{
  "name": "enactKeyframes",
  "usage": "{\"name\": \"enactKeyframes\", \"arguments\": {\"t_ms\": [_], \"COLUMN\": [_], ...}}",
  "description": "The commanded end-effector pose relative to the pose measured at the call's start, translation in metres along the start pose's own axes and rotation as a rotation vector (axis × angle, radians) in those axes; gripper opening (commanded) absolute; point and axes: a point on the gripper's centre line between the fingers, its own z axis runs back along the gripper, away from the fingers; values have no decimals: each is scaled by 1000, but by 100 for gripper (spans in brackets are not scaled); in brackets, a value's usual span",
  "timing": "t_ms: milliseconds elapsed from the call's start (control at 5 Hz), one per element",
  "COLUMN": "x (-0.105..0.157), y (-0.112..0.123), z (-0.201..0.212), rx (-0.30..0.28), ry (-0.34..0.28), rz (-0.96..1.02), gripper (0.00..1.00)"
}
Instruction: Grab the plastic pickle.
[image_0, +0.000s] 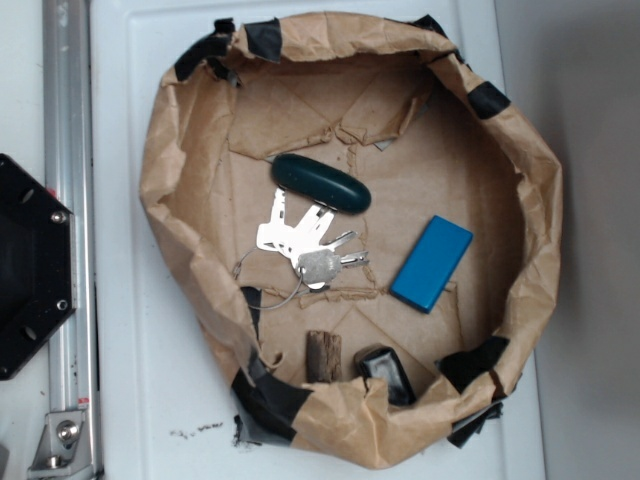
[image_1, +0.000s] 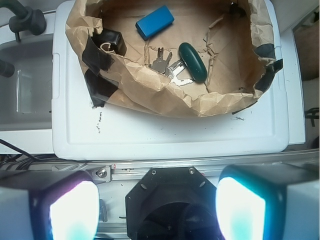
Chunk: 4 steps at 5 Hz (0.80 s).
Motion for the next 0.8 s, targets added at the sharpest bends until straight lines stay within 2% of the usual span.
{"name": "enactKeyframes", "arguments": {"t_ms": [0, 200, 400, 600], "x": [0, 48, 99, 122], "y": [0, 12, 26, 26], "z": [0, -36, -53, -80], "rx": [0, 7, -1, 41], "ry": [0, -79, -140, -131], "rz": [0, -166, -176, -211], "gripper": [100, 100, 100, 100]}}
